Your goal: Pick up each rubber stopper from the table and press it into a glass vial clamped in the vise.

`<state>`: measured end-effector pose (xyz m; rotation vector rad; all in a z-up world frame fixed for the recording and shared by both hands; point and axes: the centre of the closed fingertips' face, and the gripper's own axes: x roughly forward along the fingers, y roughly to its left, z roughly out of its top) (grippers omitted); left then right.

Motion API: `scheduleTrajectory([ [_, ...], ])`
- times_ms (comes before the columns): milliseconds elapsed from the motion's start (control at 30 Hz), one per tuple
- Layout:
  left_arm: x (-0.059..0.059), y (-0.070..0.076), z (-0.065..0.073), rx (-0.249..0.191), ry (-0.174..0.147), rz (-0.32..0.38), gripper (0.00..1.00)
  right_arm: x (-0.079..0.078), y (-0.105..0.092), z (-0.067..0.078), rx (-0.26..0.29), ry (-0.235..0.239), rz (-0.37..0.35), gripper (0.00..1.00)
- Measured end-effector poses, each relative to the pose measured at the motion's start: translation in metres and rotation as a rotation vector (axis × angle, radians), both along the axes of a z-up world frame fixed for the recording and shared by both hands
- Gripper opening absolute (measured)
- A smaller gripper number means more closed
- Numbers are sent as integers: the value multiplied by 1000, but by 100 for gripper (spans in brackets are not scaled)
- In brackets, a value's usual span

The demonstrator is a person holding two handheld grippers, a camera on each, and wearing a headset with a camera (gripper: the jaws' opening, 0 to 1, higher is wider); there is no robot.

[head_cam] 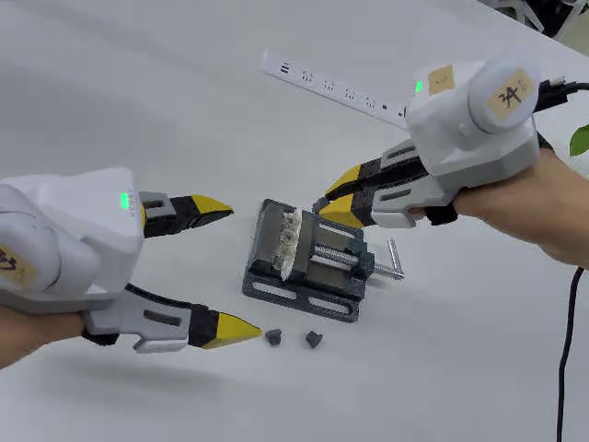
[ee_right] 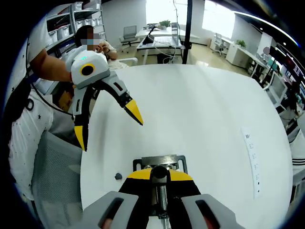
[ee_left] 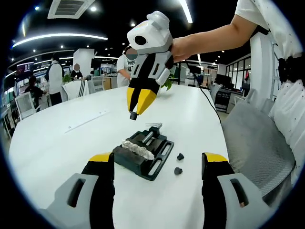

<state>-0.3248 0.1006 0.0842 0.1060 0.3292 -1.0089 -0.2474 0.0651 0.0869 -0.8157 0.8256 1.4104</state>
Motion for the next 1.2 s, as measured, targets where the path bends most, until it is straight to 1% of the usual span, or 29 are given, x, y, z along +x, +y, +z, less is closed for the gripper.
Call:
scheduleTrajectory([
  [100,0,1,-4,7,-4,-3,82,5,2,-11,-39,-13,20,5],
  [200,0,3,-7,9,-3,0,87,10,5,-20,-65,-25,34,5],
  [300,1,6,-8,4,-1,3,89,11,9,-27,-81,-19,42,5],
  [433,2,9,-12,-3,0,8,92,15,10,-40,-124,-27,69,5],
  [600,3,13,-16,-2,-1,5,93,16,11,-47,-143,-12,77,5],
  [700,3,14,-16,-1,-3,5,94,16,10,-51,-160,-19,91,5],
  [767,2,14,-17,-3,2,5,93,15,9,-49,-163,-17,92,5],
  [900,2,13,-17,-6,0,7,93,17,7,-55,-181,-19,99,5],
  [1200,2,11,-19,-14,5,7,93,15,6,-58,-189,-13,105,5],
])
